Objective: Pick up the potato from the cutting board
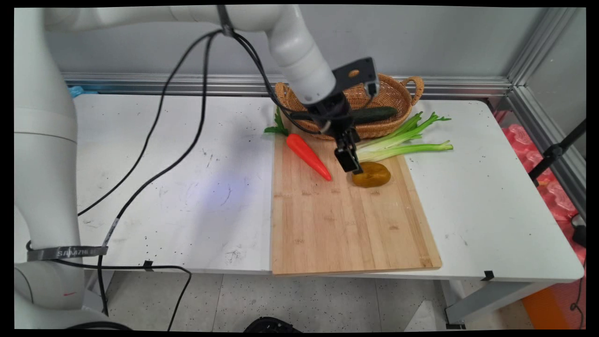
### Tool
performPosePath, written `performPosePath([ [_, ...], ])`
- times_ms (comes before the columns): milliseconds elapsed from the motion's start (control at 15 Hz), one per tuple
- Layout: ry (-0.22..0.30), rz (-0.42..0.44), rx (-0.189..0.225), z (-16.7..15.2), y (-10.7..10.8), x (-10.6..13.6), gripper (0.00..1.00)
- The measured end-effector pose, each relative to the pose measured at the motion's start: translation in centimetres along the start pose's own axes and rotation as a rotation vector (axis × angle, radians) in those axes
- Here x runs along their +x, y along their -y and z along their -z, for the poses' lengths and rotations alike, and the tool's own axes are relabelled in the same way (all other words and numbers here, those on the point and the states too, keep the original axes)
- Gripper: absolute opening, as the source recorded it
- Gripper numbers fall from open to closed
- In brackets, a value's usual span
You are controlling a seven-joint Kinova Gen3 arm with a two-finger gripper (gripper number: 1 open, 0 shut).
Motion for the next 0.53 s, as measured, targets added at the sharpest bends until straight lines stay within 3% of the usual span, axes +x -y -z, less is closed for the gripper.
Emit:
performPosePath([
  [533,0.024,-0.026,0.000,-5.9,0.4,1.0,1.00],
])
